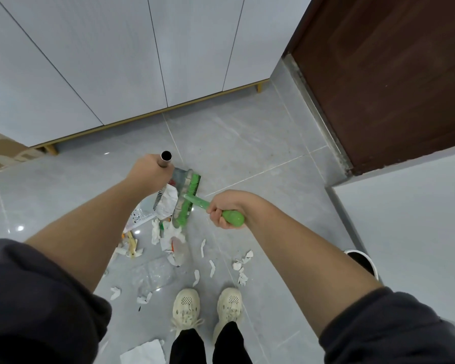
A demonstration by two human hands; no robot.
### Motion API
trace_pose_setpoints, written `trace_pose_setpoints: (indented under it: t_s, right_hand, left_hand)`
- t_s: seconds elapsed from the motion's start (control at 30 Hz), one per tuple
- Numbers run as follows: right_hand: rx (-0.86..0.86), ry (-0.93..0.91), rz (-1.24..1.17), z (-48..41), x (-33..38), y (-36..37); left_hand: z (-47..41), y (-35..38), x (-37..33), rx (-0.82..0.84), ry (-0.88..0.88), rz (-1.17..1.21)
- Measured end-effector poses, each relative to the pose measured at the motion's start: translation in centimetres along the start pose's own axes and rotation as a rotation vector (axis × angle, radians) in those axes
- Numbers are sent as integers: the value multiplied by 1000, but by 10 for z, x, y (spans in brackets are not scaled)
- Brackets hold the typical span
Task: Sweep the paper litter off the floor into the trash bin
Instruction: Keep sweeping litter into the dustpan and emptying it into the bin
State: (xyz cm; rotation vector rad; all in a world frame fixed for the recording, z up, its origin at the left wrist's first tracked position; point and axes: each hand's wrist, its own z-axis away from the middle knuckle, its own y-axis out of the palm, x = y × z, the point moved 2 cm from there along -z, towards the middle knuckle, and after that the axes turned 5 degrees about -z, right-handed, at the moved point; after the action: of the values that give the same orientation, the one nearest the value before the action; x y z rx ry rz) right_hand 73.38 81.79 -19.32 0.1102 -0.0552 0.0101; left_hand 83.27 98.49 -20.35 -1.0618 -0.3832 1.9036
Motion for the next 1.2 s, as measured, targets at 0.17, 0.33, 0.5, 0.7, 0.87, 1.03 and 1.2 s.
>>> trace_pose_setpoints:
  t_s: [0.17, 0.33, 0.5, 0.7, 0.87, 1.03, 1.2]
  right_hand:
    - [25, 16, 37, 19, -14, -10]
    - [17, -8, 88, 46, -32, -27]
    - [-23, -22, 151, 68, -53, -40]
    - [-89, -51, 159, 106, -87, -64]
    - [-99, -33, 207, 140, -116, -97]
    - [-133, -59, 228, 177, -162, -134]
    - [-169, -100, 238, 214, -221, -178]
  left_hand:
    - [18, 3, -19, -14, 23, -34]
    - [35, -2, -34, -36, 36, -28]
    - [54, 0, -61, -9, 57, 8]
    - [86, 17, -102, 38, 118, 10]
    - [126, 33, -143, 25, 127, 78]
    - [174, 63, -190, -6, 172, 98]
    - [228, 102, -238, -36, 205, 107]
